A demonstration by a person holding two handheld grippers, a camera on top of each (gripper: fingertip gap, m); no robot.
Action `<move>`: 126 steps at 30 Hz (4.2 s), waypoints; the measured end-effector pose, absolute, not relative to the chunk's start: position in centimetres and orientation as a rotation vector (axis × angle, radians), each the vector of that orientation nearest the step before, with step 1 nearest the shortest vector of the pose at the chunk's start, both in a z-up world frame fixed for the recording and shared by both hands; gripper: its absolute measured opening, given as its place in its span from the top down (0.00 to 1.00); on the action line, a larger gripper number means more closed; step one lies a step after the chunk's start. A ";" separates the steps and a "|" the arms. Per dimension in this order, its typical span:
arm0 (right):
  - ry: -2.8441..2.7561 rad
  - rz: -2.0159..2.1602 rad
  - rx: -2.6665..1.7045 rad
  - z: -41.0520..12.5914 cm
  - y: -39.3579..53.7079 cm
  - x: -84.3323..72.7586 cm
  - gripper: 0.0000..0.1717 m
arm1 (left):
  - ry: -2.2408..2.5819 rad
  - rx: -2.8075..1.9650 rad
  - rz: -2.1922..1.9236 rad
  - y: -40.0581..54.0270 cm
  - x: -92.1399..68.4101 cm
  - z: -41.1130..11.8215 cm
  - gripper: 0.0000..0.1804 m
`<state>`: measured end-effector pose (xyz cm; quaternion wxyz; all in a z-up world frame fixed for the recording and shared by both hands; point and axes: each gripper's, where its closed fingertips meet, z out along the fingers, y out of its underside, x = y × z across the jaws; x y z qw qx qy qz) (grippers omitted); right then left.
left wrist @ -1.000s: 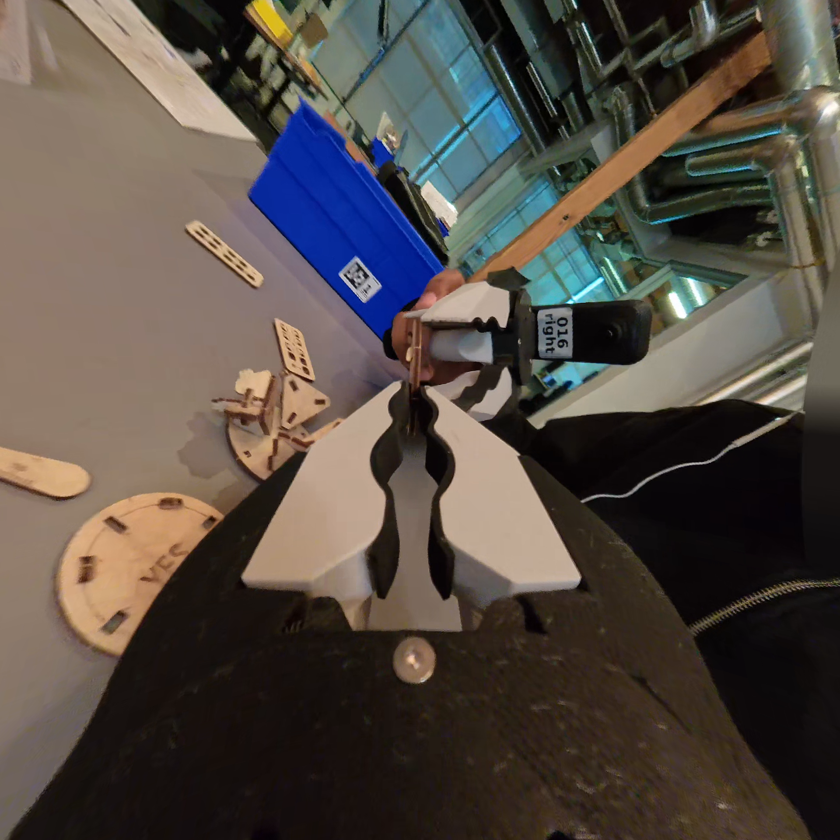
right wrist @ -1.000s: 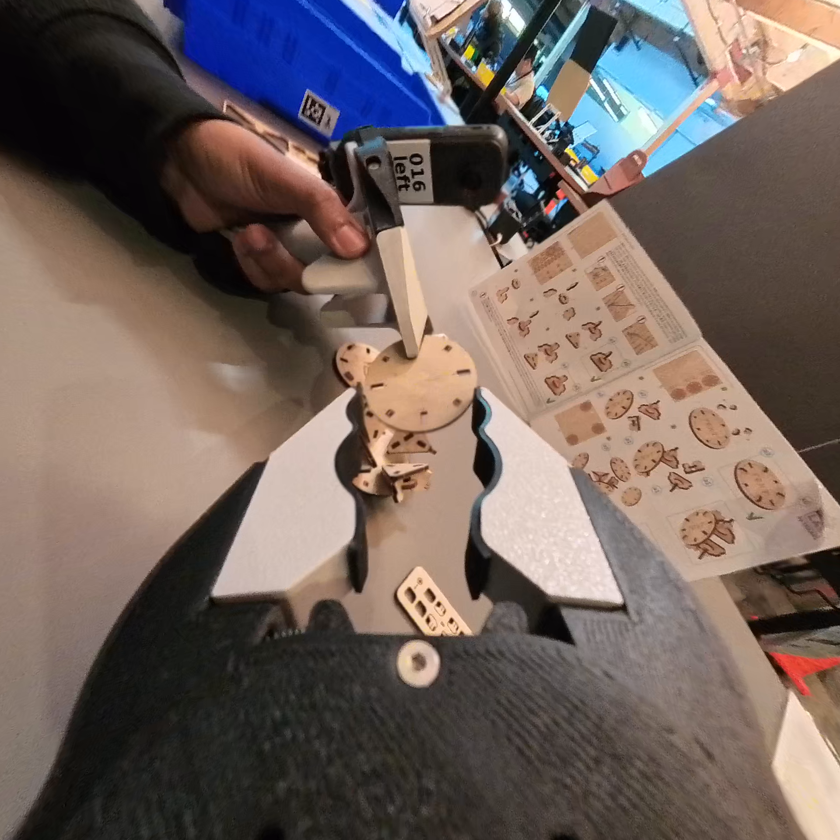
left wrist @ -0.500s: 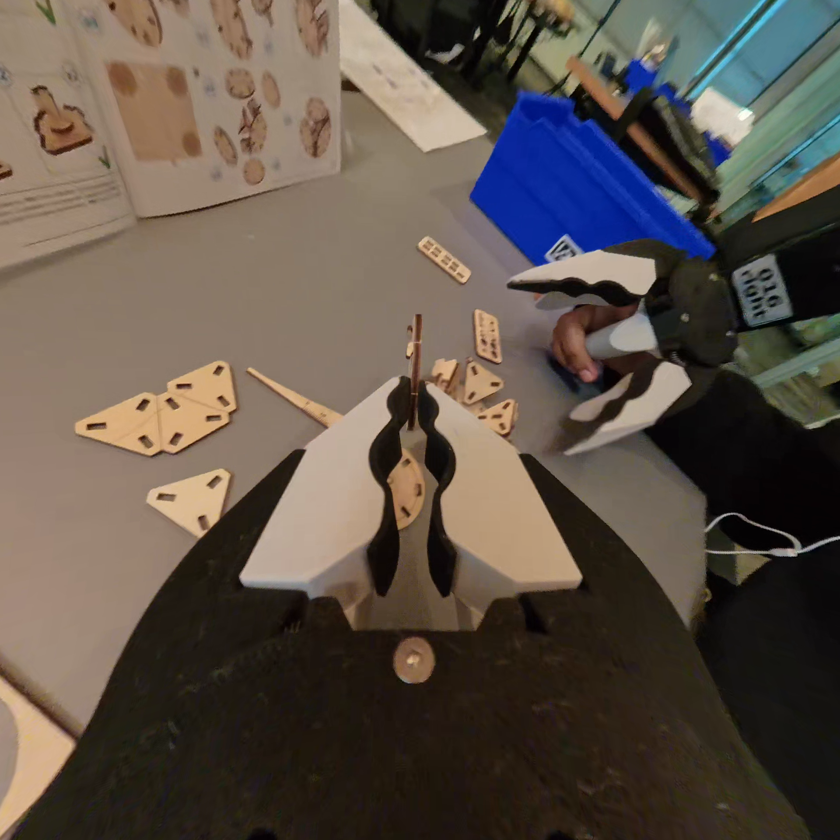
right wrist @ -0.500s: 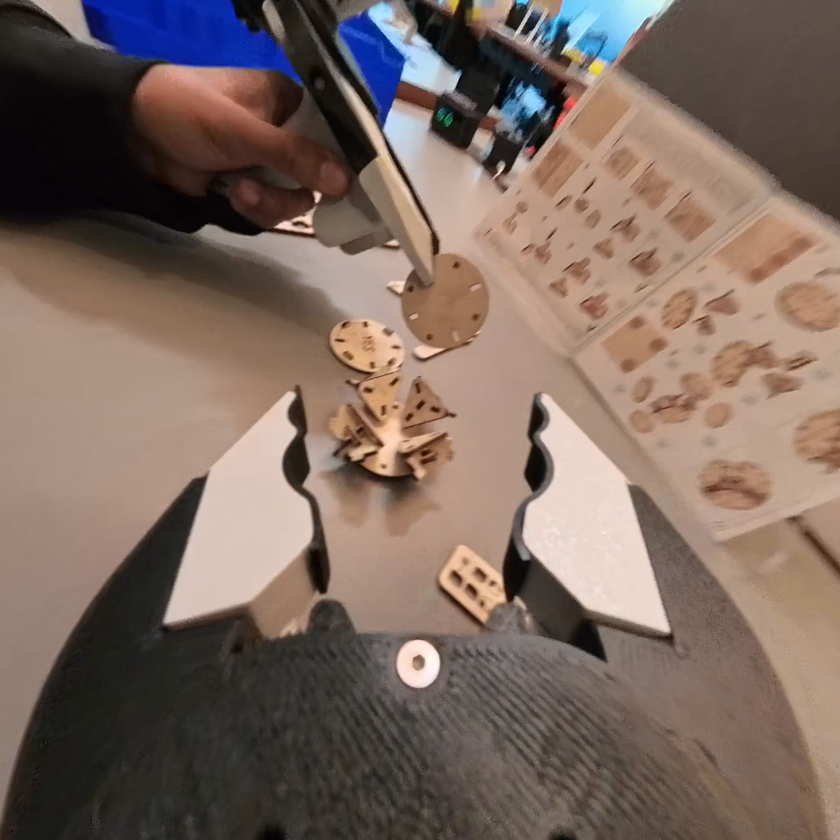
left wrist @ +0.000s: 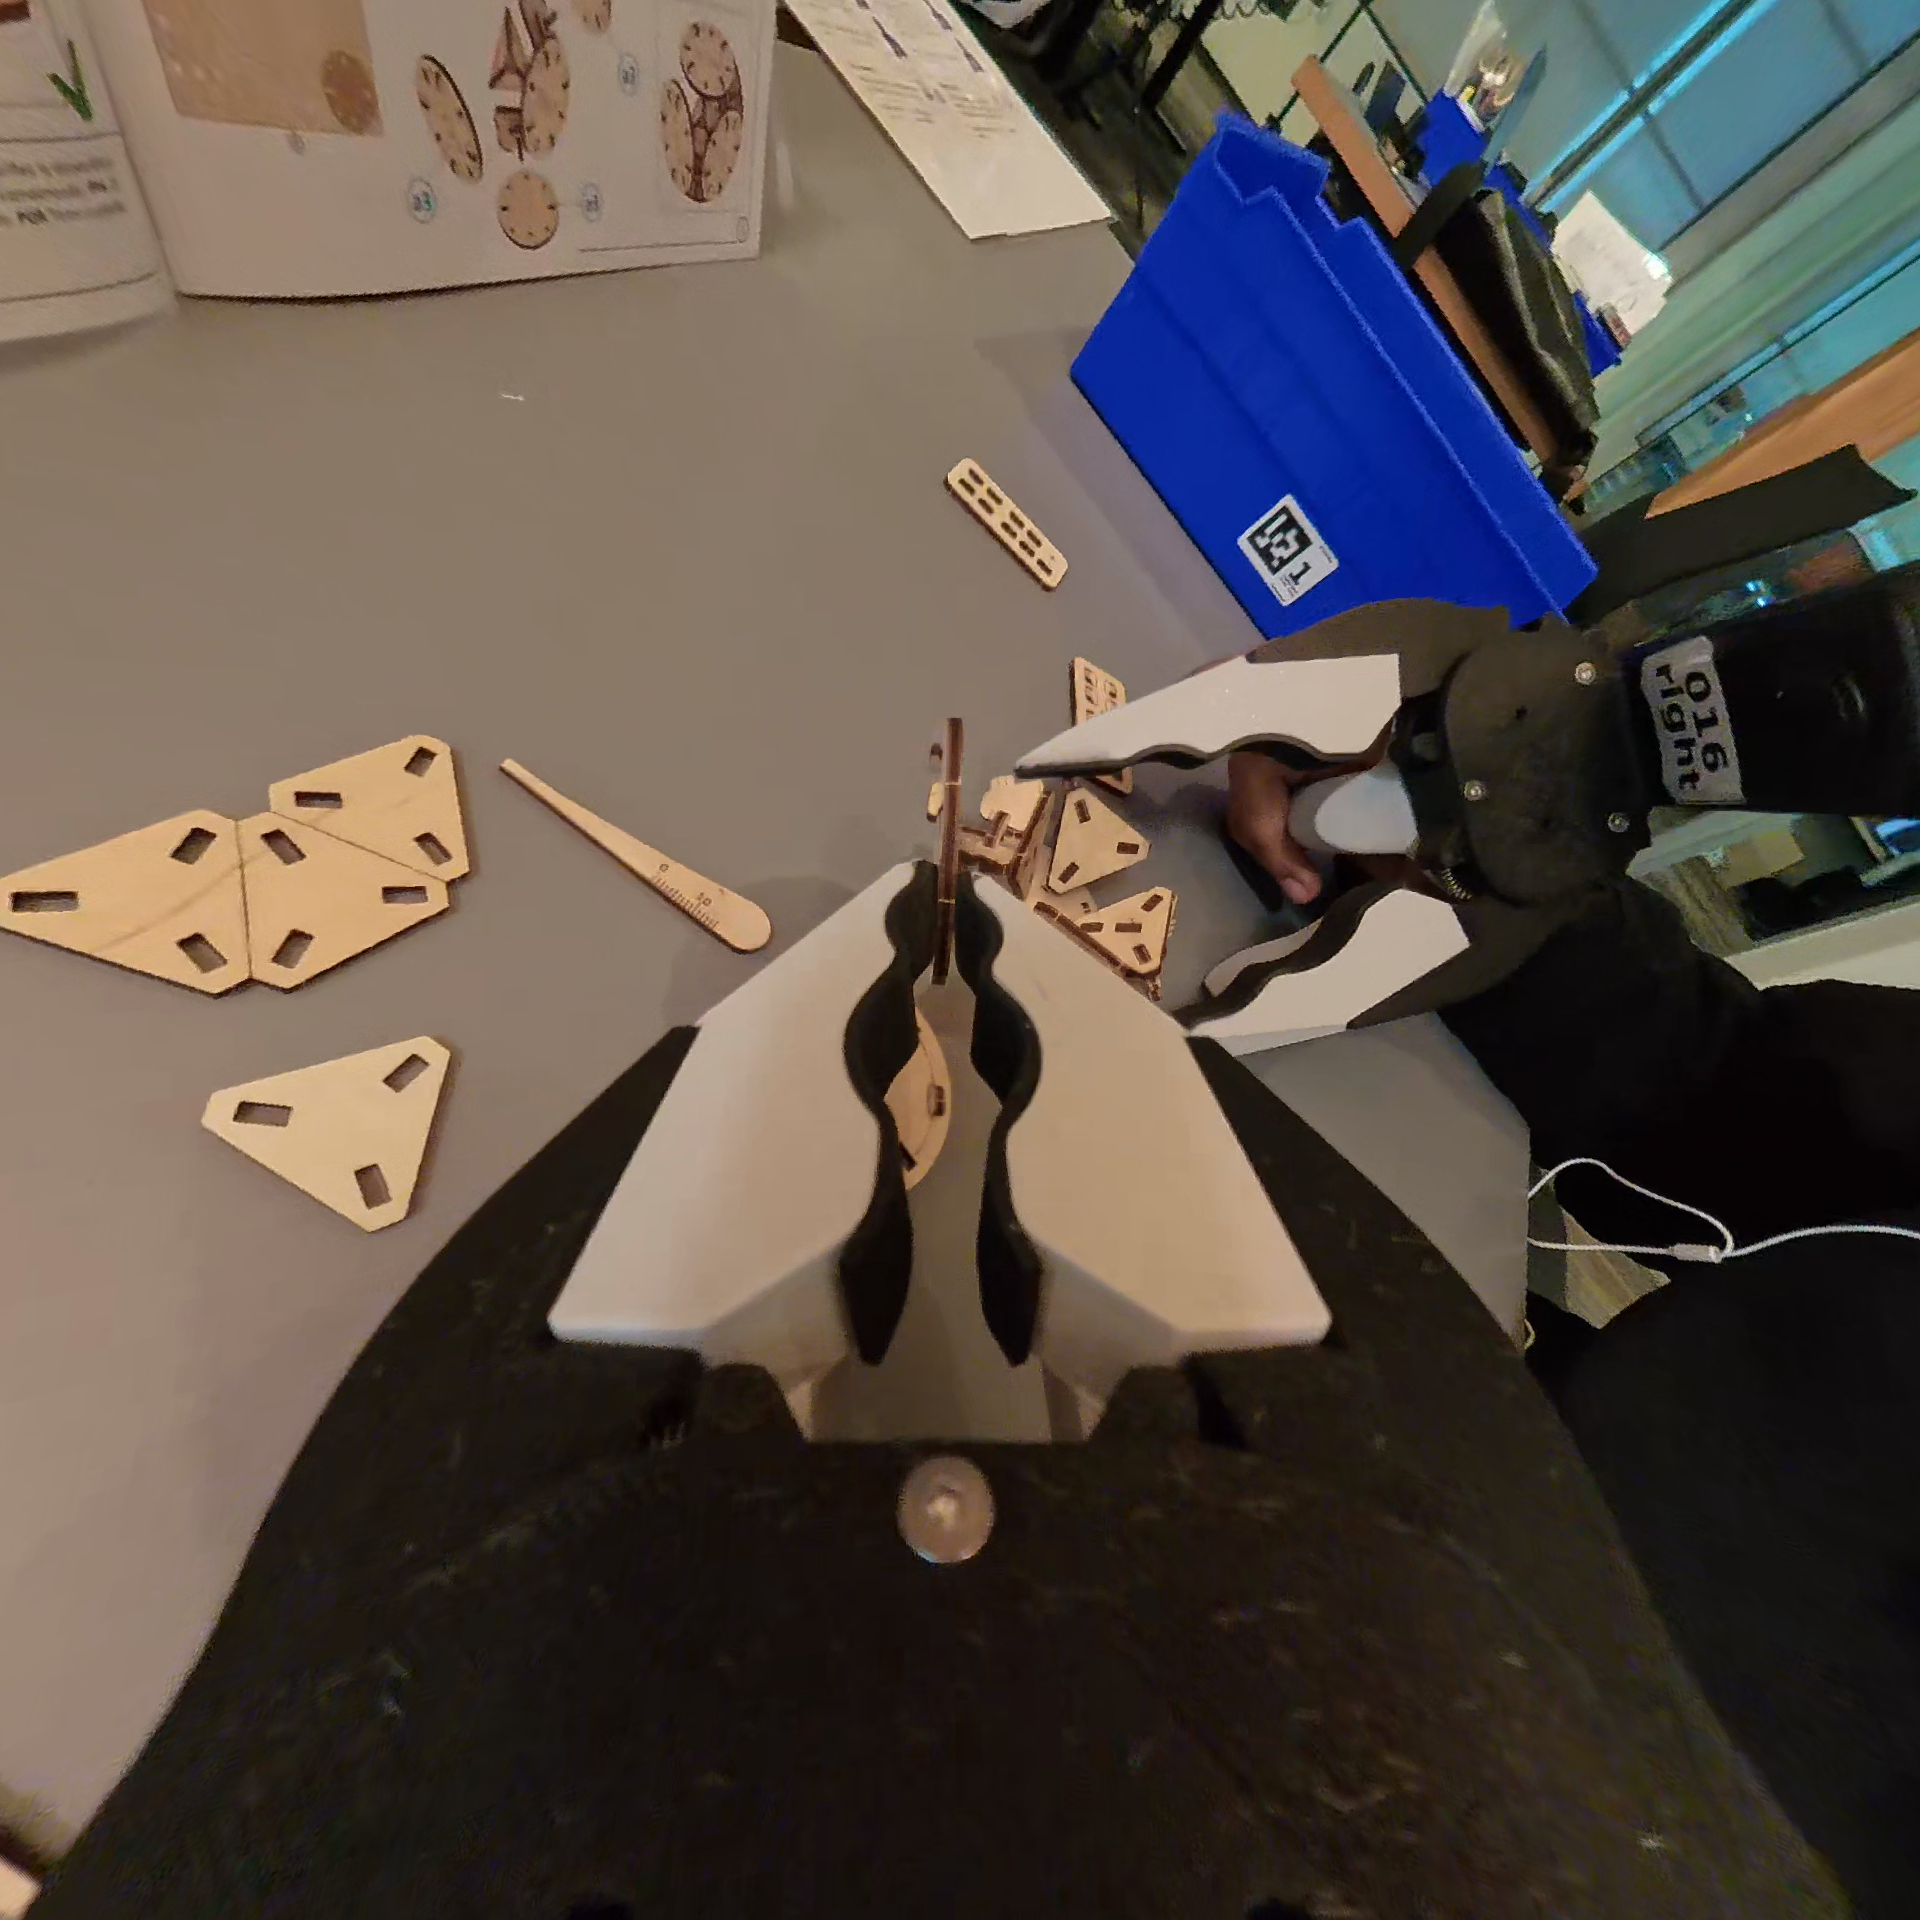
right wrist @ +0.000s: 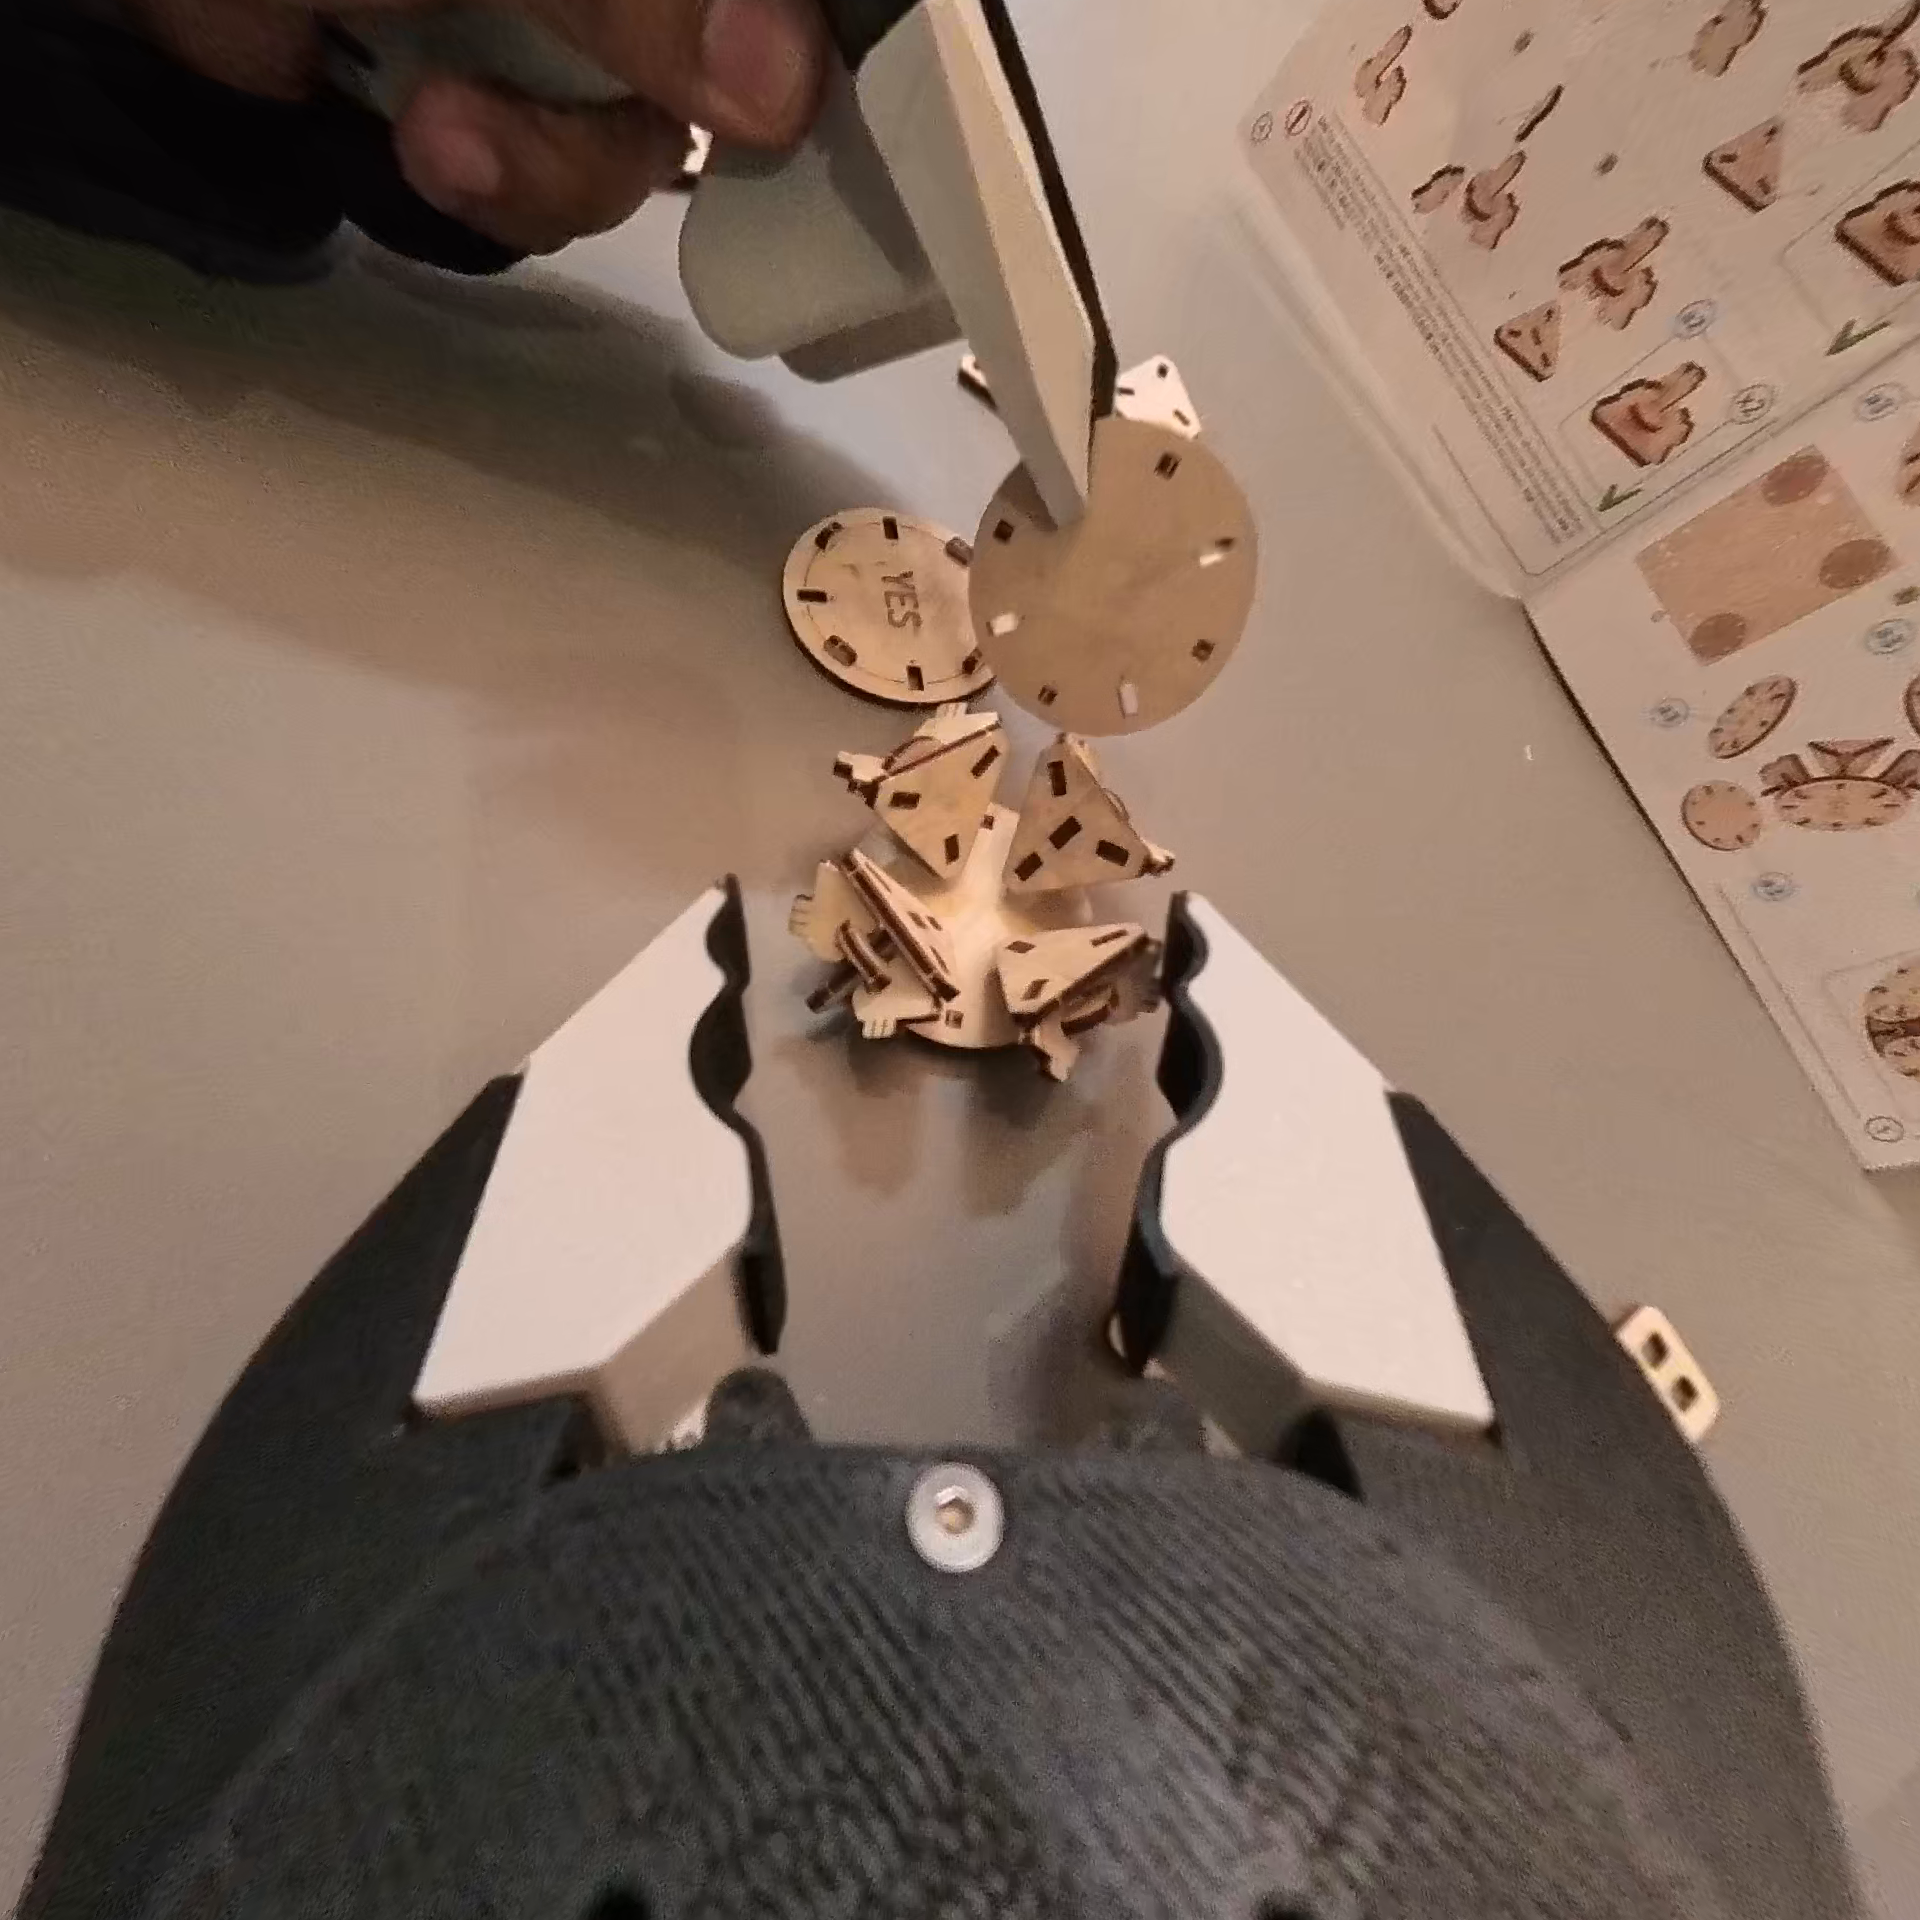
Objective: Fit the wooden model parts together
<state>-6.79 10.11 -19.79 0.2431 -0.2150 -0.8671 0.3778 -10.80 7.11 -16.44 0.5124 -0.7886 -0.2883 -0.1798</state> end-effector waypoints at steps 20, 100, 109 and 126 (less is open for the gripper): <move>-2.330 1.008 -0.720 -19.8 11.3 -7.4 0.59 | -0.572 -1.917 -0.210 8.3 -10.2 -16.6 1.00; -2.263 0.991 -0.846 -19.6 11.6 -7.7 0.59 | -0.472 -2.018 0.066 9.7 -9.7 -17.0 1.00; -2.296 1.044 -0.857 -19.5 11.2 -7.0 0.56 | -0.450 -2.029 0.072 9.8 -9.4 -17.1 1.00; -2.503 1.550 -1.156 -18.3 11.9 -4.7 0.50 | -0.425 -2.024 0.068 9.2 -9.3 -16.9 1.00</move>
